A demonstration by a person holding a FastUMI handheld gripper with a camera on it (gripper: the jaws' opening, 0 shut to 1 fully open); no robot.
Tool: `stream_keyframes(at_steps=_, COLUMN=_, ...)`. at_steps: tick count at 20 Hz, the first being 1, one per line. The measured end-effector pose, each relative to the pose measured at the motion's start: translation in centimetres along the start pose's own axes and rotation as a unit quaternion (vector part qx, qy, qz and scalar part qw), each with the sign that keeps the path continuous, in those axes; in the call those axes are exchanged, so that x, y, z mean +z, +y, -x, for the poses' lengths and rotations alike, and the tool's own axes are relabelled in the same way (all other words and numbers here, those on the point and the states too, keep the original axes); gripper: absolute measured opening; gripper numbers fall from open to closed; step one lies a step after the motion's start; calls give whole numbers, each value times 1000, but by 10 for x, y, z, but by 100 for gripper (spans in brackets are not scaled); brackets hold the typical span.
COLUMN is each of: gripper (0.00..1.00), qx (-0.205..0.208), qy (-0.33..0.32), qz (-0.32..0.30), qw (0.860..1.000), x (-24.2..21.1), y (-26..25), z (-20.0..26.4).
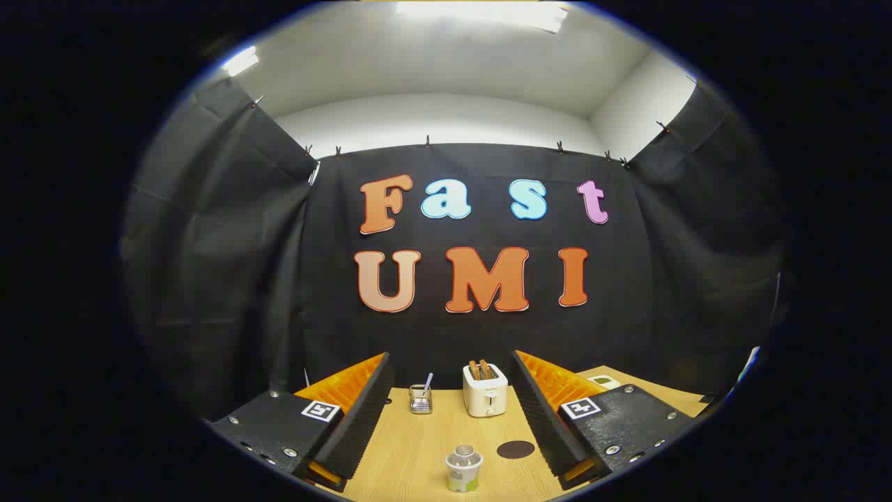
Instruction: Take the bottle from table, then pour the juice into the cup, finally place the bottle on the coaster
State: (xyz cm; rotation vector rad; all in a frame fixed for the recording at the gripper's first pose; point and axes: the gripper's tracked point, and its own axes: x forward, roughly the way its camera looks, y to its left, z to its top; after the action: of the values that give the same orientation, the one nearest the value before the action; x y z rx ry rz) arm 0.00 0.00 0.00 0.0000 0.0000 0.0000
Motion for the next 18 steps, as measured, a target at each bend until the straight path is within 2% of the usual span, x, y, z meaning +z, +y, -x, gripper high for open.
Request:
stream_keyframes(at_steps=7, gripper=99, qx=20, qy=7, qz=-17, qw=1000, x=-8, y=13, z=-9)
stream_keyframes(at_steps=18, gripper=99, qx=8, qy=21, qz=-4, qw=1000, x=-19, y=7, z=-10)
